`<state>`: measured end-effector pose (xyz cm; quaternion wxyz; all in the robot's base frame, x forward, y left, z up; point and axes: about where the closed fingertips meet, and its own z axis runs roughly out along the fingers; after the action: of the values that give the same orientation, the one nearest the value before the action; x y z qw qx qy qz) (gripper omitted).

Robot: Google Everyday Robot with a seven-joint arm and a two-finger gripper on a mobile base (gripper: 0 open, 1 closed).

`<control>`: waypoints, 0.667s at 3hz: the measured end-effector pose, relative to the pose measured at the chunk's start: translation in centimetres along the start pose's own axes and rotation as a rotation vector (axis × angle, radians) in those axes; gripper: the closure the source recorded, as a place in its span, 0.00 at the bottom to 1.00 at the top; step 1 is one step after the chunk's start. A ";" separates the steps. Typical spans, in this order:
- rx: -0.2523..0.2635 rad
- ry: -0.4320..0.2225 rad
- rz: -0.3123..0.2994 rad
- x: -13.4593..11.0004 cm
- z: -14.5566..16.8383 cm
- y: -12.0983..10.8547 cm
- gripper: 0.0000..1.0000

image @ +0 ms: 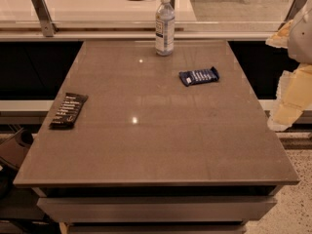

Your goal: Move rxbar blueberry near rxbar chocolate

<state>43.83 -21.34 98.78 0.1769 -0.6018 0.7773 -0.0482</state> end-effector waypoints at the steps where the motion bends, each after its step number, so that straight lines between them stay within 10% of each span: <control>1: 0.000 0.000 0.000 0.0 0.0 0.0 0.00; 2: -0.002 0.020 -0.009 -0.2 -0.1 -1.6 0.00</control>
Offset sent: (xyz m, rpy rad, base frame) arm 0.0377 -0.0093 0.0092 -0.0556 0.0388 0.0062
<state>45.31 -21.62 99.35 0.1683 -0.6047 0.7765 -0.0544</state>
